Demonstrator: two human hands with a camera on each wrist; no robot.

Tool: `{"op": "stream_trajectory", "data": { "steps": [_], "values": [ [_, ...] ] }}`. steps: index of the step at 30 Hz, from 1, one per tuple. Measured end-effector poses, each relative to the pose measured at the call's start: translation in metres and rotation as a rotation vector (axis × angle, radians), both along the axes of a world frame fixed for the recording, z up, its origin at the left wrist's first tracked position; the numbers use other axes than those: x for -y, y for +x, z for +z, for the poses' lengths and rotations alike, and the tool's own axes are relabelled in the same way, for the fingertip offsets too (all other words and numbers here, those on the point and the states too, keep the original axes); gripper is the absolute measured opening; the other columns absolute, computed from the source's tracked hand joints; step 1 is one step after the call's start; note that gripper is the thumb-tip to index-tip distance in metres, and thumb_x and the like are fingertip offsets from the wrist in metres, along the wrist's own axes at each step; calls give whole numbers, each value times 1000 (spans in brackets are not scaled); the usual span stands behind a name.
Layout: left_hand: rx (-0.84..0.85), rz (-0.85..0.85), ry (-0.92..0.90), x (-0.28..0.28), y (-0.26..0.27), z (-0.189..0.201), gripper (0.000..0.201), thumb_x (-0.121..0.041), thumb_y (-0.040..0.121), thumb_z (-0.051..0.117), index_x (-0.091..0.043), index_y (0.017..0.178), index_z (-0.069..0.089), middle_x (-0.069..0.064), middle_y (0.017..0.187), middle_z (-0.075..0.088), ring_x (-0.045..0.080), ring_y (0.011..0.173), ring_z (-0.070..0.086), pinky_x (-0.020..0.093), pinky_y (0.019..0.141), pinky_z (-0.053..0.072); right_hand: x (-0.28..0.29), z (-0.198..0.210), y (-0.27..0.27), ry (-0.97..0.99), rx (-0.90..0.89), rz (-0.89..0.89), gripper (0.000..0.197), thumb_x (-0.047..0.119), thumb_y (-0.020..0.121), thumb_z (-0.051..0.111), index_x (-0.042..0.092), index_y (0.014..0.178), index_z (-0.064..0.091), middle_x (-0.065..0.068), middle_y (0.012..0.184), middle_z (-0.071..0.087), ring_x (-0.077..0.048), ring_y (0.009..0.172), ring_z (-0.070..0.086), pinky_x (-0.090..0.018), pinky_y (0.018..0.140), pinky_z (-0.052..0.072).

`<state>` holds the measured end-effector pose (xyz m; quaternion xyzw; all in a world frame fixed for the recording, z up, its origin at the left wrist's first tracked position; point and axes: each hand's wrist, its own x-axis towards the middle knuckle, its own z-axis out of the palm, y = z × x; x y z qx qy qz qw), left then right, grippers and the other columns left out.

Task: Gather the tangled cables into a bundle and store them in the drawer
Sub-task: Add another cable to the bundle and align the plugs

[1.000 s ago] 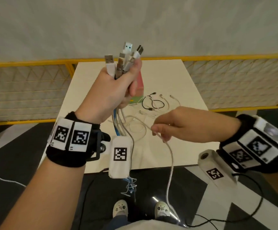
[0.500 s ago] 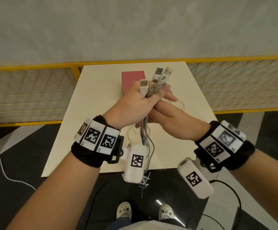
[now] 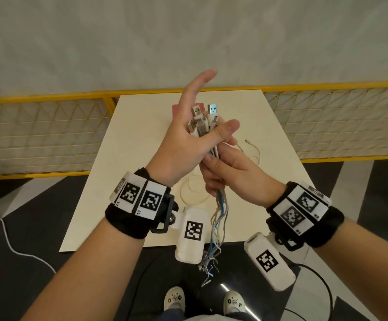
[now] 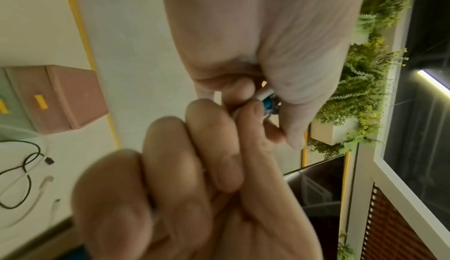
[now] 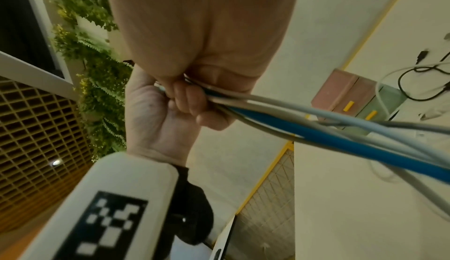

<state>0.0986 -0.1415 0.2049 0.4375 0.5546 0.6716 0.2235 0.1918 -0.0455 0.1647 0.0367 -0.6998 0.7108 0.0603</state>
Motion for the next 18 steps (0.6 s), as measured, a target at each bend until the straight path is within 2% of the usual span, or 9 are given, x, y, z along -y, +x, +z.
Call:
{"op": "stream_trajectory", "data": {
  "steps": [2,5,7,9,12,14,15,16,18],
  "values": [
    [-55,20,2,-1,1,1,29,-7,90,67,-17,111,50,34,87,60,32,76,69,42,73,59,-1,2,1,-34,-7,15,30,13,101,29,19,81,50,-4,63,39,-17,51,42,-31,57,50],
    [-111,41,-88,-4,2,0,10,-17,96,60,-10,93,54,17,75,65,34,78,70,47,66,60,-2,2,0,-61,-21,27,26,18,98,29,9,82,47,1,66,50,-18,56,50,-33,64,52],
    [-192,10,-103,-4,-1,0,14,-16,98,57,-2,93,57,17,79,67,22,74,69,34,68,58,-1,-1,1,-93,-19,22,24,18,98,29,10,82,46,3,64,47,-17,54,46,-32,62,50],
    [-253,-27,-89,-1,-6,5,15,-12,99,54,2,98,58,19,84,65,11,71,65,21,60,52,-1,-3,2,-97,-8,9,25,19,98,30,14,84,50,3,63,40,-15,51,37,-30,55,45],
    [-286,-25,-102,-1,-8,12,29,-19,104,43,-2,87,59,19,76,58,14,60,58,28,51,48,-4,0,4,-17,-5,-6,24,20,99,29,13,89,50,1,64,37,-16,52,34,-30,53,41],
    [-317,-14,-144,-7,-5,12,40,-24,106,37,-9,73,52,15,69,49,17,57,50,28,55,44,-5,3,4,23,-30,0,24,18,99,29,11,85,47,-1,67,40,-18,56,40,-30,59,45],
    [-338,-23,-158,-10,-4,12,41,-26,105,35,-11,70,49,15,69,46,25,61,50,34,61,44,-4,3,4,24,-43,-1,23,17,98,29,11,83,44,-1,68,40,-17,58,41,-29,61,44],
    [-358,-32,-178,-13,-4,12,40,-28,104,34,-12,70,48,17,71,46,32,66,49,39,65,43,-3,4,3,7,-50,-8,21,17,98,28,12,83,42,0,69,38,-16,59,37,-28,60,40],
    [-358,-33,-181,-15,-8,12,36,-35,103,36,-10,81,52,24,80,52,29,70,52,35,63,45,-3,3,1,-32,-58,-42,21,17,98,27,13,84,42,2,67,34,-12,57,29,-28,55,26]
  ]
}}
